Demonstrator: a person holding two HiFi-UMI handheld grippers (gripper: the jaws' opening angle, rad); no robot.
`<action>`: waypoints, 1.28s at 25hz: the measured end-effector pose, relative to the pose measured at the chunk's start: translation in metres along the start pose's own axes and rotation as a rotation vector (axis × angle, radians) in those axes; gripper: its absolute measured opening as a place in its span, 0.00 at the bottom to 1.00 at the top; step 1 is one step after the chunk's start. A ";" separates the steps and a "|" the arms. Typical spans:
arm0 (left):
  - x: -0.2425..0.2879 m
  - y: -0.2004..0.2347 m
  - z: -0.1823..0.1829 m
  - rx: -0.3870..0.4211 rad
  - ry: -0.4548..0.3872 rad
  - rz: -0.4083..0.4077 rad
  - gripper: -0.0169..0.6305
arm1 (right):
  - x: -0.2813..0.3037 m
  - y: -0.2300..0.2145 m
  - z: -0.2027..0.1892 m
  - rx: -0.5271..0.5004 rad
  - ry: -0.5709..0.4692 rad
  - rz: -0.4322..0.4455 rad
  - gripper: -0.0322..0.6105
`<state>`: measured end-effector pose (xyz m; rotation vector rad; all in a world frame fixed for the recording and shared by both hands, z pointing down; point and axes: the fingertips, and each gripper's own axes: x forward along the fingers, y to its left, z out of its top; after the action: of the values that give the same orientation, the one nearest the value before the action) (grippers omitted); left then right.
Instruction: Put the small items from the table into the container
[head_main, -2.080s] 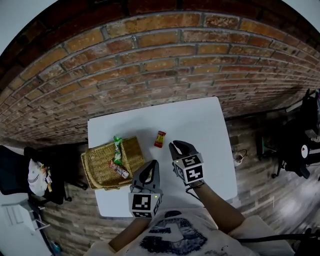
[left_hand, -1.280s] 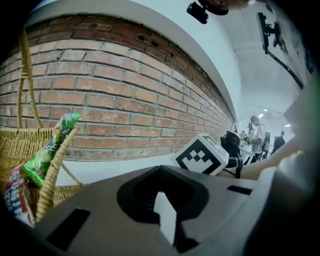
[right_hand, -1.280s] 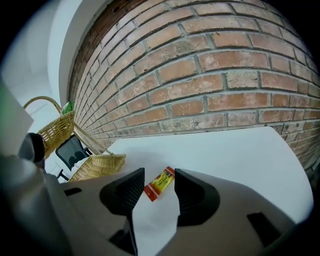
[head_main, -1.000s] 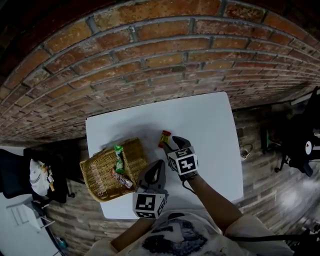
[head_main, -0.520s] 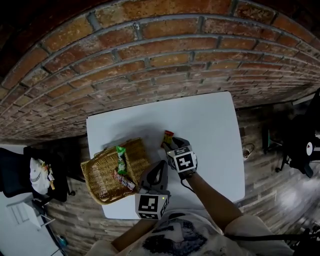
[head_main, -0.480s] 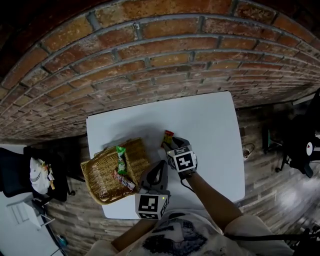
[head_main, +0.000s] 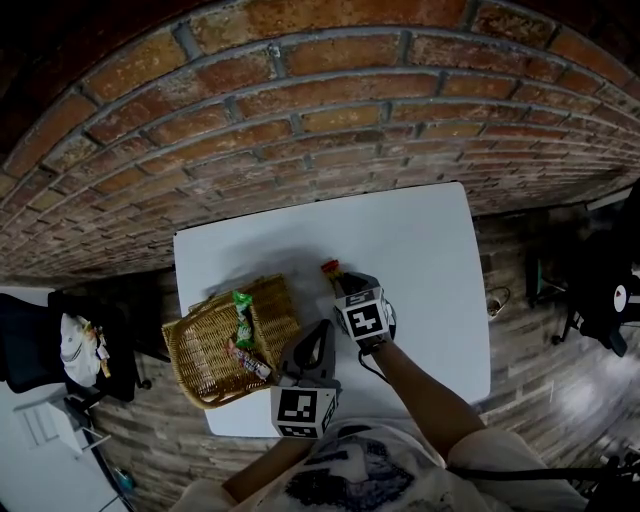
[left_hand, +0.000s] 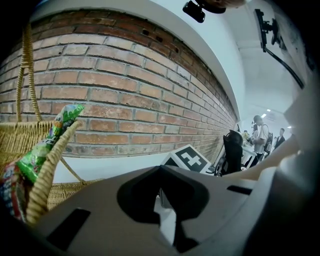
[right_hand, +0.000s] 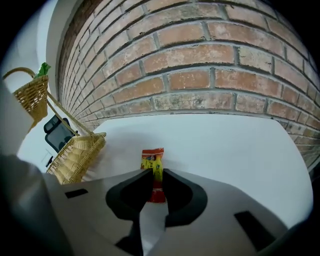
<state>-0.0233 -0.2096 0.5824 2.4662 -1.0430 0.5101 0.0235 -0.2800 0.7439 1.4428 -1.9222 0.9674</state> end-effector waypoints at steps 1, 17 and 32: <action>0.000 0.000 0.000 -0.001 0.002 -0.001 0.10 | 0.001 0.000 -0.001 0.001 0.001 0.001 0.17; -0.010 -0.010 0.002 0.039 -0.007 0.000 0.10 | -0.020 0.006 -0.008 0.016 -0.016 0.027 0.10; -0.064 -0.055 0.024 0.117 -0.094 0.083 0.10 | -0.121 -0.006 -0.007 0.015 -0.143 0.030 0.10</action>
<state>-0.0207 -0.1492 0.5187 2.5798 -1.1885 0.4981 0.0628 -0.2066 0.6556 1.5327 -2.0473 0.9165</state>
